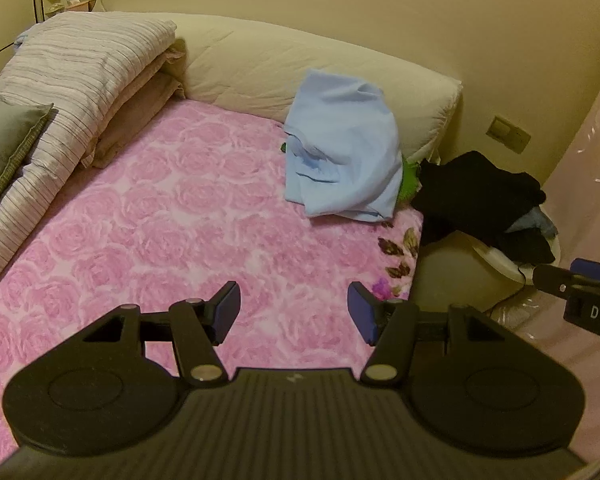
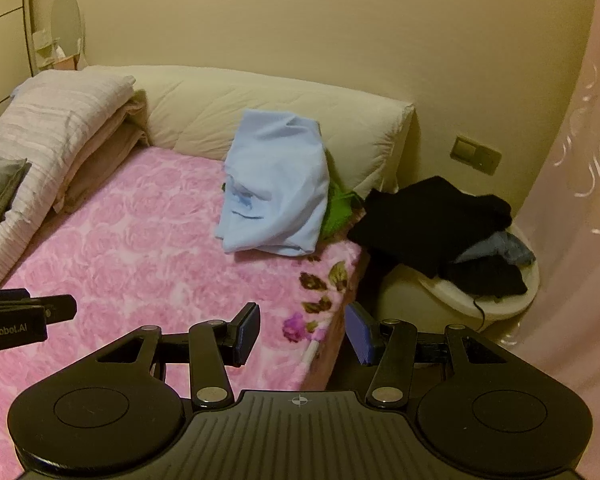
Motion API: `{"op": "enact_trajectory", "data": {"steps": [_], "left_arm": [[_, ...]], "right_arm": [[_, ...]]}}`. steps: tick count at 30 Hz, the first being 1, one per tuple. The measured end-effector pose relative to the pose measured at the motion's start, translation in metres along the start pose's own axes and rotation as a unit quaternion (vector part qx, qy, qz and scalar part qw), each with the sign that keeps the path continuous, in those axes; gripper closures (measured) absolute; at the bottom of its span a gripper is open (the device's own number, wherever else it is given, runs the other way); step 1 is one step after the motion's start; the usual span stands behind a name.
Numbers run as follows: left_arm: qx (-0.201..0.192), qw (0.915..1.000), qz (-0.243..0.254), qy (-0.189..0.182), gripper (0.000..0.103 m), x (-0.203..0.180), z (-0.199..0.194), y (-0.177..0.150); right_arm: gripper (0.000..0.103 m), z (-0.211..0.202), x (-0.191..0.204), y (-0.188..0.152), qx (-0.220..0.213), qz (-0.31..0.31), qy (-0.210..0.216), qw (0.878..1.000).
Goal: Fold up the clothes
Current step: 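Hold both tools open and approach the light blue sweatshirt by the pillows, then close the left gripper on the sweatshirt while the right gripper grasps it too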
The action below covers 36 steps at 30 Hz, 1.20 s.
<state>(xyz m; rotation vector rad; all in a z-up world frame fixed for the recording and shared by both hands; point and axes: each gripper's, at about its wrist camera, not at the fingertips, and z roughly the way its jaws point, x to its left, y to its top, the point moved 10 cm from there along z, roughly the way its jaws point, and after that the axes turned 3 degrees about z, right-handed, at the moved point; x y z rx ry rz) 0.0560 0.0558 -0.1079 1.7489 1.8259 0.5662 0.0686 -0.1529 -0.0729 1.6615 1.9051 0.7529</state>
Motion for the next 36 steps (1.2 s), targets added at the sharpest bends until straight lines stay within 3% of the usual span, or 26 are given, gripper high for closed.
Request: {"op": "enact_trajectory", "data": {"steps": [8, 17, 20, 28, 36], "left_arm": [[0.013, 0.9998, -0.014, 0.002, 0.048, 0.005, 0.026, 0.013], [0.043, 0.9986, -0.030, 0.004, 0.048, -0.002, 0.083, 0.034], [0.062, 0.9977, -0.027, -0.002, 0.048, -0.010, 0.112, 0.040], [0.075, 0.9967, -0.029, -0.002, 0.049, -0.016, 0.191, 0.062], [0.104, 0.9937, -0.042, 0.000, 0.049, -0.017, 0.274, 0.093]], "right_arm": [[0.052, 0.031, 0.004, 0.013, 0.010, -0.015, 0.004, 1.000], [0.052, 0.095, -0.011, 0.025, 0.042, -0.036, 0.018, 0.998], [0.052, 0.131, -0.022, 0.023, 0.078, -0.040, 0.018, 0.996], [0.052, 0.209, -0.051, 0.037, 0.091, -0.059, 0.014, 0.994], [0.052, 0.281, -0.048, 0.056, 0.095, -0.094, 0.028, 0.991]]}}
